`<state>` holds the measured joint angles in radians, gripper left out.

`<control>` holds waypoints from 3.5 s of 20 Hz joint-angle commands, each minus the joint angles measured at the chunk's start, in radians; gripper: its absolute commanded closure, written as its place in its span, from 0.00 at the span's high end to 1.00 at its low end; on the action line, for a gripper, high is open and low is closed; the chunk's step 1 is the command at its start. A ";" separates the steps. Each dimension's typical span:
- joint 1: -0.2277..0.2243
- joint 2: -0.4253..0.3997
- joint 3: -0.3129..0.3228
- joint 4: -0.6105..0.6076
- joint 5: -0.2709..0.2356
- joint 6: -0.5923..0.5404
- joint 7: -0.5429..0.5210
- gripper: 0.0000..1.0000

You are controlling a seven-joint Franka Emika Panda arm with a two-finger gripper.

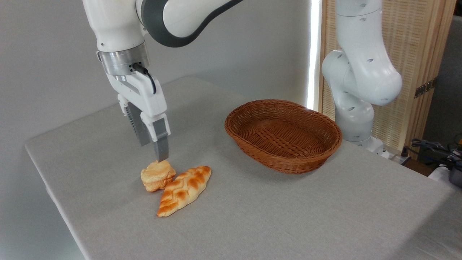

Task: Put bread into the basket
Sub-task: 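Lower the open gripper onto the small round bun, then close the gripper around the small round bun, then lift the bun and carry it over the wicker basket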

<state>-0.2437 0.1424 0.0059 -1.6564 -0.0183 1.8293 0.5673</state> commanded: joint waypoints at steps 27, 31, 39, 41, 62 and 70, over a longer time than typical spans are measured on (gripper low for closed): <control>-0.062 0.097 -0.012 -0.117 0.031 0.208 0.011 1.00; -0.068 0.103 -0.012 -0.115 0.031 0.209 0.013 0.88; -0.068 0.098 -0.012 -0.115 0.029 0.206 0.016 0.56; -0.068 0.098 -0.012 -0.115 0.029 0.205 0.016 0.56; -0.063 -0.131 0.000 -0.118 0.015 -0.007 -0.040 0.60; -0.062 -0.403 0.005 -0.325 -0.031 -0.053 -0.041 0.63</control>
<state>-0.3025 -0.1265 -0.0006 -1.8500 -0.0120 1.7764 0.5420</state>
